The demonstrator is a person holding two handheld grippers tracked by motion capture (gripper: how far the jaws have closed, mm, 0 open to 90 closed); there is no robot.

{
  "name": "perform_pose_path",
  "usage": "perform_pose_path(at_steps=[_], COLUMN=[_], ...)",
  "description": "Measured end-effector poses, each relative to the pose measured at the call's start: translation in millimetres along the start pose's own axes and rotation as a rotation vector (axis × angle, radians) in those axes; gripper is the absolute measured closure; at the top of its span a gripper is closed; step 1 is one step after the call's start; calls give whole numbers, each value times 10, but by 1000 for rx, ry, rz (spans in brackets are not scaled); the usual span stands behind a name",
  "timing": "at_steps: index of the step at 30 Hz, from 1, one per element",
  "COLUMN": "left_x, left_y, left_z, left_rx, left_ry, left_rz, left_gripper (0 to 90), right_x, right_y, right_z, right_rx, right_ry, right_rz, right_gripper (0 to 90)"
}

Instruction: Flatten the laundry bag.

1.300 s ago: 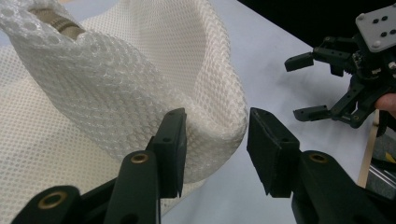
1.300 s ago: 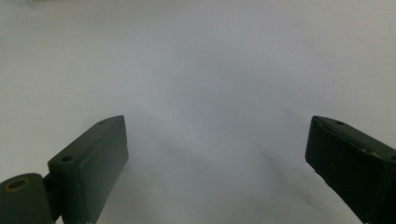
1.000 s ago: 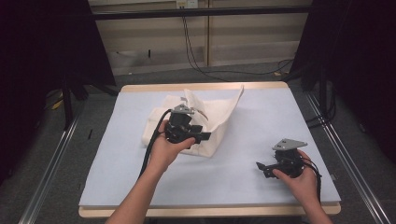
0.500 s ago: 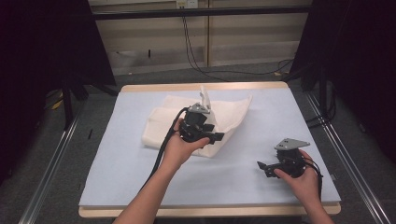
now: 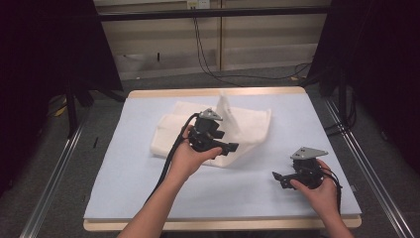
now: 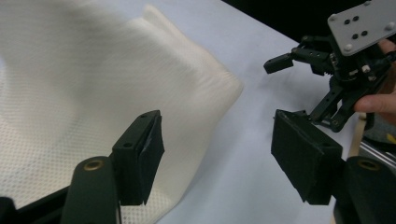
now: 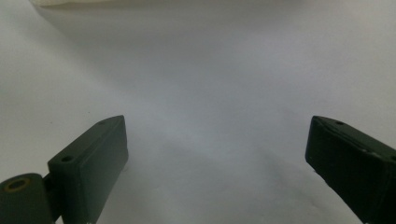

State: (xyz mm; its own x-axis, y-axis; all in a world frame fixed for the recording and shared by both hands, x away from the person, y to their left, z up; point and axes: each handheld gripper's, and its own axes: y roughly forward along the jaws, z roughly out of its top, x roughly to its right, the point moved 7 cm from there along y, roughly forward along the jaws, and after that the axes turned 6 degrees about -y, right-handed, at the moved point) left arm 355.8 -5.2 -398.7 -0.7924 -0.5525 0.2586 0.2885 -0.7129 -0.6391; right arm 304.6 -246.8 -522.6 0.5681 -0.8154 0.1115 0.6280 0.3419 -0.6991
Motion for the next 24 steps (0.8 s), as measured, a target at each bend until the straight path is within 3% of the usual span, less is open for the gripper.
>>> perform_pose_path(at_steps=[5,7,10,12,21,24], left_x=[-118,-252,-336,-498,-848,-956], left_y=[-56,-67,-69,-68,-81,-101], left_z=[-61,-132,-179,-269,-512,-574], left_rx=[-17,-32,-29,-44,-93,-69], left_ry=[-10,-27,-49,-79,-97,-130], left_rz=[30,60,68,98,177,196], left_gripper=[317,309,307,306,282,294], right_x=[-10,-23,-21,-20,-80,-97], right_y=[0,-3,2,-8,-56,-84], right_z=[22,26,28,47,184,320], right_rx=[13,14,16,26,77,128], right_ry=[-7,-2,4,29,92,152], right_rz=[4,8,4,17,82,114], right_gripper=[55,58,61,70,218,246])
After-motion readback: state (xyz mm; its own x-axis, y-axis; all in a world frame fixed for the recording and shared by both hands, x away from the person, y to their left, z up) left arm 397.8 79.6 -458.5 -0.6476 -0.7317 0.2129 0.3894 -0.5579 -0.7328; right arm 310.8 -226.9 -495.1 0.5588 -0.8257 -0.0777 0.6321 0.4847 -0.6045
